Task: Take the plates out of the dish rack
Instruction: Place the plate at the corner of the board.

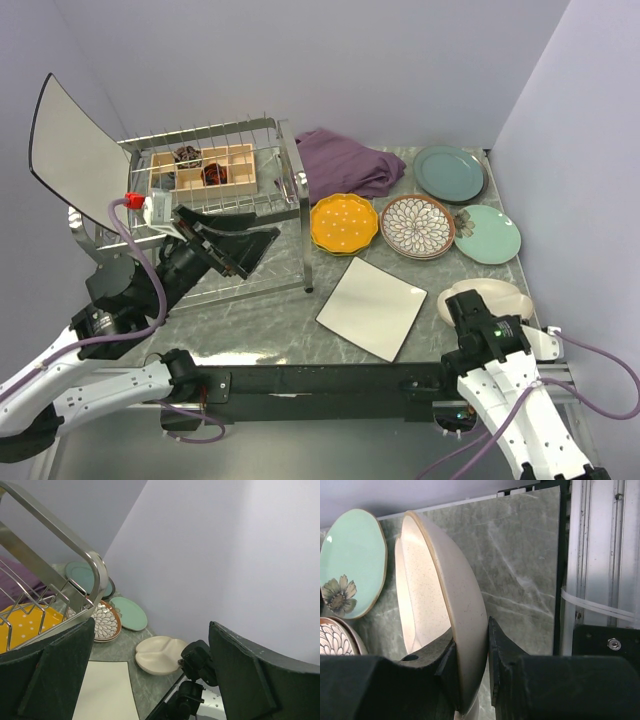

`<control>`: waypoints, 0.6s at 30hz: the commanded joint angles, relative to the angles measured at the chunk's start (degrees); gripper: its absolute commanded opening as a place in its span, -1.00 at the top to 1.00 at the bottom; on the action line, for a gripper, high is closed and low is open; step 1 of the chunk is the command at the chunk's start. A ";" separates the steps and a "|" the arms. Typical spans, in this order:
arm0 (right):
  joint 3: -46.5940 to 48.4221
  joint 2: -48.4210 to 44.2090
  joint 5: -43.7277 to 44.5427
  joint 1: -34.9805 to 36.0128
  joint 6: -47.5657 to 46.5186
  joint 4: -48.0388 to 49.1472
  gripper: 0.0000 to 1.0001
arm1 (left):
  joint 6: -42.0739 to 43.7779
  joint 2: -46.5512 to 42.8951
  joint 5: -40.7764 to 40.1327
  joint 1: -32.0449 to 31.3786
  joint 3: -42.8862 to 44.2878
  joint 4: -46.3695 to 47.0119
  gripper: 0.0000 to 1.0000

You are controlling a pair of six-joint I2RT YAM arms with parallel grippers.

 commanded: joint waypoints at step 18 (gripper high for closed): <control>-0.03 6.96 12.23 -0.98 16.35 3.62 0.06 | -1.49 -2.71 -1.31 -0.34 -1.41 0.37 -0.99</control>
